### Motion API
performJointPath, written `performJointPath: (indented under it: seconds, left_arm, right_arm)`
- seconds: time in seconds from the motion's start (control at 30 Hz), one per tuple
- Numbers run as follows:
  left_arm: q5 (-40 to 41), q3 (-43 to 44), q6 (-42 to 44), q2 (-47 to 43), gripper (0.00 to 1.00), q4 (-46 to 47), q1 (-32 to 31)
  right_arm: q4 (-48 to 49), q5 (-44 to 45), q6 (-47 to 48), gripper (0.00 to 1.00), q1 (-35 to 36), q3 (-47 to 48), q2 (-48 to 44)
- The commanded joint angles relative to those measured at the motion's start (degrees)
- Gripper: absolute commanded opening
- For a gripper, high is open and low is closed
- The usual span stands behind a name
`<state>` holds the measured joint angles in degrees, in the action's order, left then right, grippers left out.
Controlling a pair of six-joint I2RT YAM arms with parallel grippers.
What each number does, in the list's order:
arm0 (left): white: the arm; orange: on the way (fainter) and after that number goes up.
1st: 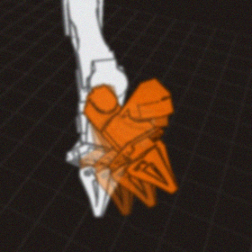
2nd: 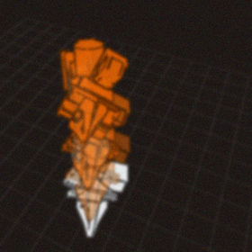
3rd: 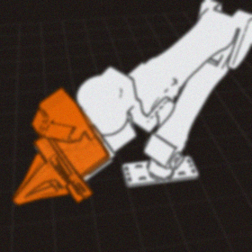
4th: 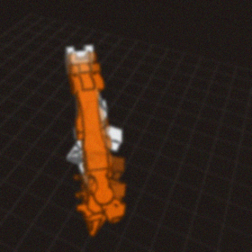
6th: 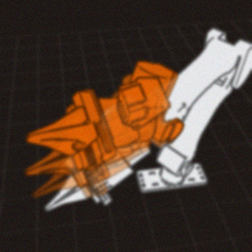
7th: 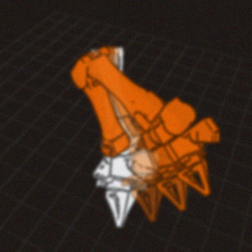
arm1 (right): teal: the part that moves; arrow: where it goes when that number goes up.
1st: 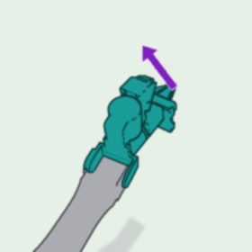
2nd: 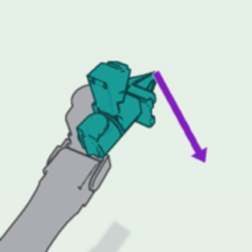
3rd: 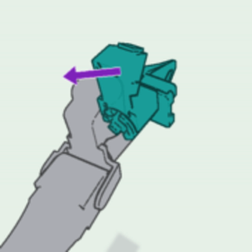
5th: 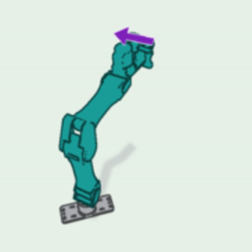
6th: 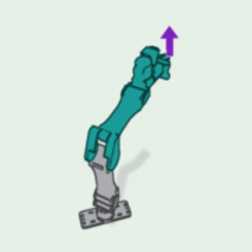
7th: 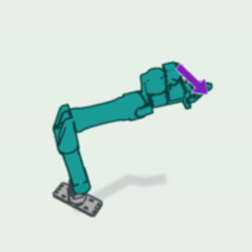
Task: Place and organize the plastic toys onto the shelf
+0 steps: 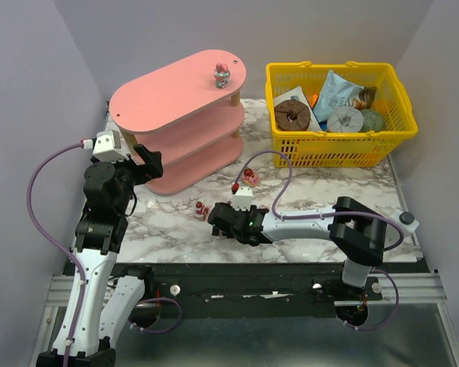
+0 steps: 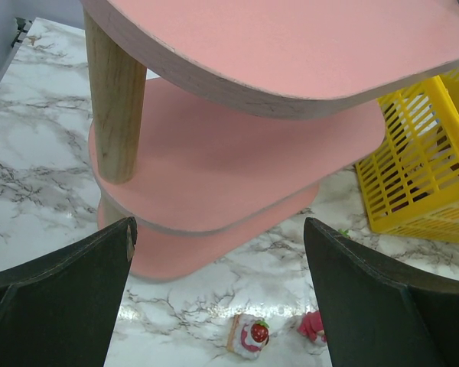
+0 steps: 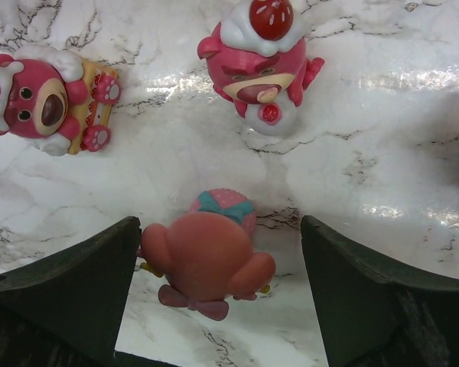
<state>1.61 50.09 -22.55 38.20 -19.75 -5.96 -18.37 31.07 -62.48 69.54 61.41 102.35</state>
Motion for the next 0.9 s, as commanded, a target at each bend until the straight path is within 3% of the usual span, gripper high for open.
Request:
performJointPath:
  seconds: [0.0, 0.13, 0.33, 0.47, 0.57, 0.87]
  left_arm:
    - [-1.4, -0.7, -0.5, 0.2, 0.99, 0.9, 0.2]
    - [-1.4, -0.7, -0.5, 0.6, 0.99, 0.9, 0.2]
    - [-1.3, -0.7, -0.4, 0.5, 0.99, 0.8, 0.2]
    - [-1.2, -0.6, -0.3, 0.6, 0.99, 0.9, 0.2]
    - [-0.8, -0.5, -0.2, 0.5, 0.99, 0.7, 0.2]
    - [0.0, -0.4, 0.0, 0.5, 0.99, 0.5, 0.6]
  right_arm:
    - [2.9, 3.3, -2.0, 0.88, 0.3, -1.8, 0.1]
    - [3.4, 2.8, -0.6, 0.79, 0.3, -1.0, 1.0]
    - [4.2, 2.5, 0.2, 0.56, 0.3, -1.6, 0.4]
    - [4.3, 2.2, 1.9, 0.29, 0.3, -1.6, -0.6]
    - [4.3, 1.5, 5.2, 0.24, 0.3, -1.8, -3.1]
    - [2.6, -7.6, 22.8, 0.22, 0.4, 1.1, -13.1]
